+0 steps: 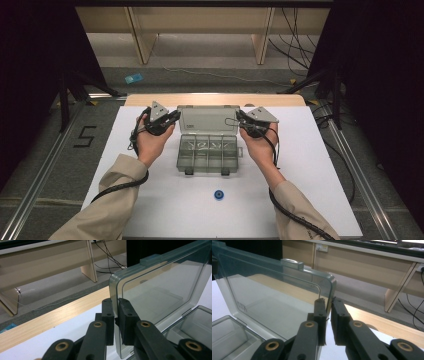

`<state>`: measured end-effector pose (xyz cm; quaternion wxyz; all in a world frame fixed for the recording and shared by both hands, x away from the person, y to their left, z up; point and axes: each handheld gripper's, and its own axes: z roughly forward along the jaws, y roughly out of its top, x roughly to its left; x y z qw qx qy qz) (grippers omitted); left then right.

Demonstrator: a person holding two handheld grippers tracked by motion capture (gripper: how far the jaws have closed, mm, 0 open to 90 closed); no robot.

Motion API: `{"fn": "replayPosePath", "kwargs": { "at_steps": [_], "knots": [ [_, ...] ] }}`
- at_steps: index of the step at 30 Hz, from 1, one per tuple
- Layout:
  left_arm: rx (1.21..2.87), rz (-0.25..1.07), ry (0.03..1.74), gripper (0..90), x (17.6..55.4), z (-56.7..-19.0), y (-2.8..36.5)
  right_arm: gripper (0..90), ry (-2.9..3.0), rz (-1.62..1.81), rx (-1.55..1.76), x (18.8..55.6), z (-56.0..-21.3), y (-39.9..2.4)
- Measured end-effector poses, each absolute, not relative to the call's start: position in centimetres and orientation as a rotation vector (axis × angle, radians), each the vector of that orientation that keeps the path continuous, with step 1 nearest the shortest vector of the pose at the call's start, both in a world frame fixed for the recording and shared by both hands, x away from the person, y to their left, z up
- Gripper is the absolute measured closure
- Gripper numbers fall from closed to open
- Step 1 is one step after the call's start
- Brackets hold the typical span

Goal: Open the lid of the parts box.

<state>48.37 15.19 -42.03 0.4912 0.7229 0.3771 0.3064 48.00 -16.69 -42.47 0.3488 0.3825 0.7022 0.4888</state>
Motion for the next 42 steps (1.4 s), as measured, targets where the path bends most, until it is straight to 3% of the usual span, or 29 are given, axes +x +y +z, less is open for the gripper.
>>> {"fn": "replayPosePath", "kwargs": {
  "at_steps": [42],
  "knots": [
    [1.737,0.724,0.948,82.2,49.3,-43.4,15.1,83.0,1.845,1.240,1.033,49.3,-43.9,-16.5]
  ]
}}
